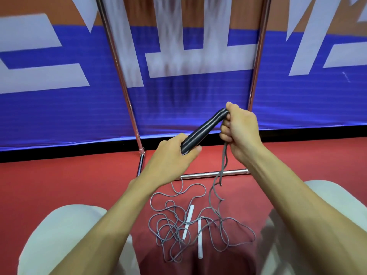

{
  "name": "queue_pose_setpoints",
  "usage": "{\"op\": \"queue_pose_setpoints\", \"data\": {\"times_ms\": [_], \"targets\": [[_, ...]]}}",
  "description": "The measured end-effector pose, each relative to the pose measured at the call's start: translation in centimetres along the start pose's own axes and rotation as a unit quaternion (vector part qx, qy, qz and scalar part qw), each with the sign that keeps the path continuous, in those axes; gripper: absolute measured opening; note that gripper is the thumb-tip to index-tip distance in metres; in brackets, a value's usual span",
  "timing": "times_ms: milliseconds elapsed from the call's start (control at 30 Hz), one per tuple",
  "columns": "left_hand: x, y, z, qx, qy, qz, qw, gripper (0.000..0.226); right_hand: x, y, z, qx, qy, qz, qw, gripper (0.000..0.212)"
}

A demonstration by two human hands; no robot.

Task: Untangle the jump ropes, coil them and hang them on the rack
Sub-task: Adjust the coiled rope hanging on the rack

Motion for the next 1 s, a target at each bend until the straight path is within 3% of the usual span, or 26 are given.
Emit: {"op": "queue_pose_setpoints", "data": {"times_ms": [133, 200, 367, 500, 600, 667, 767, 1000], "targets": [[1.7, 0.3, -0.1, 0.037, 0.074, 0.037, 0.996, 0.039, 0.0, -2.0, -0.1, 0.088, -0.002, -0.098, 0.991, 0.046], [2.0, 0.6, -0.3, 0.045, 0.075, 0.054, 0.995, 0.038, -0.2, -3.0, -0.3, 0.124, -0.008, -0.127, 0.984, 0.049], [2.4, 1.9, -1.2, 0.053, 0.071, 0.007, 0.996, 0.047, -0.9, -4.1, -1.0, 0.105, -0.017, -0.038, 0.994, 0.037], [3.1, 2.4, -2.2, 0.043, 0.102, 0.003, 0.994, 0.054, -1.4, -4.4, -1.5, 0.1, -0.029, -0.033, 0.994, 0.041], [3.3, 1.4, -1.8, 0.075, 0.107, -0.063, 0.989, 0.058, -2.5, -4.3, -2.0, 0.119, -0.093, -0.067, 0.986, 0.045], [3.7, -0.1, -1.1, 0.117, 0.096, -0.212, 0.965, 0.055, -3.7, -3.7, -2.6, 0.149, -0.165, -0.138, 0.965, 0.045], [4.0, -1.9, -0.3, 0.153, 0.059, -0.4, 0.902, 0.047, -5.7, -1.7, -4.0, 0.168, -0.287, -0.253, 0.909, 0.041], [2.0, -3.4, 0.9, 0.153, -0.036, -0.567, 0.809, 0.046, -7.5, 3.7, -5.2, 0.05, -0.407, -0.261, 0.874, 0.028]]}}
Point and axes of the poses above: each hand's wrist, its own z-axis towards the middle knuckle, its own x-axis out of the back of the hand, y = z × x, the point moved 9 cm from there along z, towards the middle knuckle, and after that the axes turned 15 degrees about x, right-handed, at the moved point
